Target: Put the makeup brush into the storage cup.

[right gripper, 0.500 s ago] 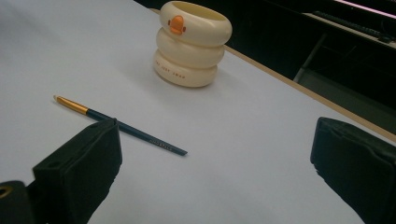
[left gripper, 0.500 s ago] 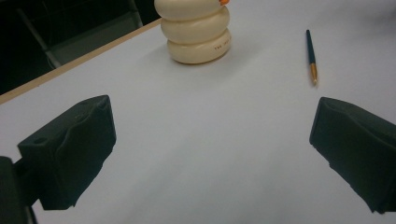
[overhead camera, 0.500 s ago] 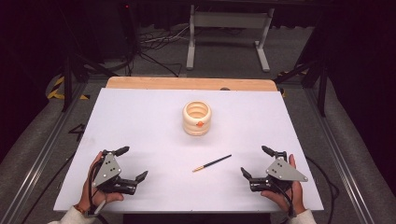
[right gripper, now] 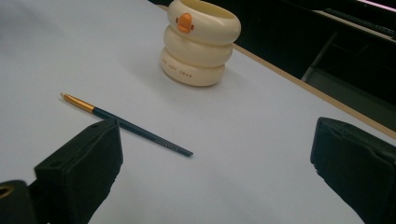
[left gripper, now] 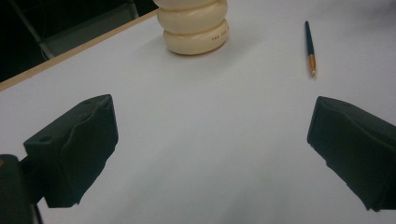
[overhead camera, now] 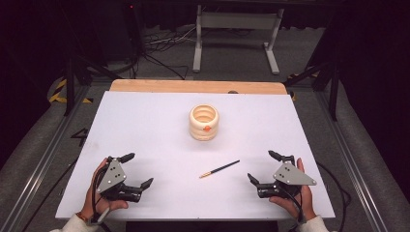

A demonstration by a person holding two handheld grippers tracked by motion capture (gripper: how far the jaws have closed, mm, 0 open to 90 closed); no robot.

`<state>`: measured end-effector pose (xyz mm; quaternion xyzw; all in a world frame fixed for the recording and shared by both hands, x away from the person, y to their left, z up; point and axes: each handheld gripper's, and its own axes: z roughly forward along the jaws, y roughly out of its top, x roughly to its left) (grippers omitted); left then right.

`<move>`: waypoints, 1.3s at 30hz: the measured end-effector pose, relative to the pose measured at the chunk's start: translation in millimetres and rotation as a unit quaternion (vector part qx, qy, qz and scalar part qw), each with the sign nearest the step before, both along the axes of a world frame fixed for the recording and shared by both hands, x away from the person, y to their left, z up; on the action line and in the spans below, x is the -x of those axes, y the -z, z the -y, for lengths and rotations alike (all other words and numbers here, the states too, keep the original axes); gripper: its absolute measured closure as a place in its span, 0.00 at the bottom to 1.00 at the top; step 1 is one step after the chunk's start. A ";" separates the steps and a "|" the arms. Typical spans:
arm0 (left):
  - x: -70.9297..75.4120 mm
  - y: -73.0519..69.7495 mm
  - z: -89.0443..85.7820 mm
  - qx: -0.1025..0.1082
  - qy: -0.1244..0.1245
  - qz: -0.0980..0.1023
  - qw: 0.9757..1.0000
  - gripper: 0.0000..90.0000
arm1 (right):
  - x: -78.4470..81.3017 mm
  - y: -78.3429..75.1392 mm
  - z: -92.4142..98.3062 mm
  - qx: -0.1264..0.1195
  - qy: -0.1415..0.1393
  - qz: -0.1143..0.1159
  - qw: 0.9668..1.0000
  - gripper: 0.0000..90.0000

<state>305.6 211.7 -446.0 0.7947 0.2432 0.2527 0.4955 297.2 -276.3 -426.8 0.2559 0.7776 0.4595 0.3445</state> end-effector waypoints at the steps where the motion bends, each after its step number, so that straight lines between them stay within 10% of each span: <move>1: -0.1 0.1 0.2 0.000 0.001 -0.001 1.000 0.03 | -0.4 -0.5 -0.3 0.000 -0.002 0.000 1.000 0.03; 27: 0.5 0.7 -0.1 -0.003 -0.003 -0.005 1.000 0.04 | -8.4 -9.5 -4.6 0.009 -0.010 -0.009 1.000 0.04; 39: 0.2 1.2 0.2 -0.007 -0.001 -0.012 1.000 0.04 | -29.9 -36.7 -33.5 0.072 -0.083 -0.055 0.992 0.10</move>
